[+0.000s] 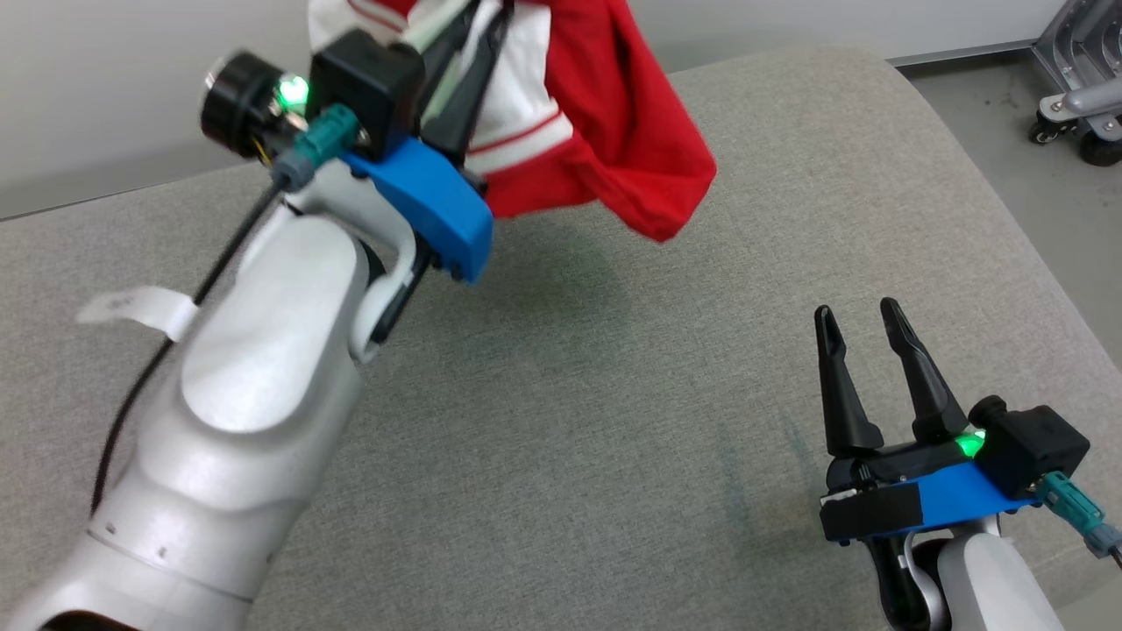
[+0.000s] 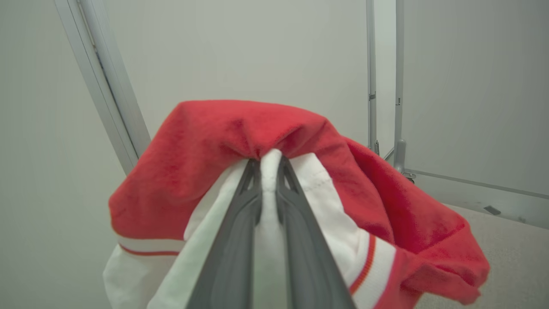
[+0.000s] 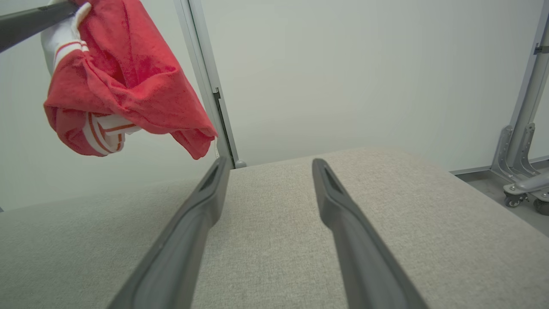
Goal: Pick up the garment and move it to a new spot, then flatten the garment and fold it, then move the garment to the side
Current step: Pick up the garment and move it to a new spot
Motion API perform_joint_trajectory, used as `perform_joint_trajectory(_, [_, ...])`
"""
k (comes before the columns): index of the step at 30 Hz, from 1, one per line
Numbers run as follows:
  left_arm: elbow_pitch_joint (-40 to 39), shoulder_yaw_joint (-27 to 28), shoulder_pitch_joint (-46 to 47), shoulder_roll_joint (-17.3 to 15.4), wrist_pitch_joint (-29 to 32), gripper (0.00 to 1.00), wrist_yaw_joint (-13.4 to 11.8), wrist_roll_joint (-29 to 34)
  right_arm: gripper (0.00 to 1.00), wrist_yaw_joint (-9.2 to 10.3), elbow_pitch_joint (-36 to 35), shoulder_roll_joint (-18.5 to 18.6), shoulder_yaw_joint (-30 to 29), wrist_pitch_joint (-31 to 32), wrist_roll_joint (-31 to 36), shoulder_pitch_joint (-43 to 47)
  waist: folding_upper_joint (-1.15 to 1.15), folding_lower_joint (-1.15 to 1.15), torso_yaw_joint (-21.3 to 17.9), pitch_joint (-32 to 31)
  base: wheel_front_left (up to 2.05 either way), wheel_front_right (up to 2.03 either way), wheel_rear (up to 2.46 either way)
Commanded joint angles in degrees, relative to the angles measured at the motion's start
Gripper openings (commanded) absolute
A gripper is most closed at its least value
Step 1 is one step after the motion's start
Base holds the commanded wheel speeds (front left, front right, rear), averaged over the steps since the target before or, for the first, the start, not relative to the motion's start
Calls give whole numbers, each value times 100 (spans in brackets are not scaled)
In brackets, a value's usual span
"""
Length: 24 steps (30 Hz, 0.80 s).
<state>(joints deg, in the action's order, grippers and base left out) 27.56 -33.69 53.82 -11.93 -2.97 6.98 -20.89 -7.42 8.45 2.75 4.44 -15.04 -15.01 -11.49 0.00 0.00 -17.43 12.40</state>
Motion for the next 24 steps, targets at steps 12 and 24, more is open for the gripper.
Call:
perform_joint_trajectory(12, [1102, -522, -1391, 338, -526, 0, 33, -244, 100, -13, -4, 23, -53, -21, 99, 12, 0, 0, 335, 3, 0, 0, 0])
perform_joint_trajectory(24, [1496, -613, -1727, 711, -1160, 100, -61, -462, 100, -13, 93, 24, -76, -21, 191, 131, 0, 0, 780, -307, 0, 0, 0])
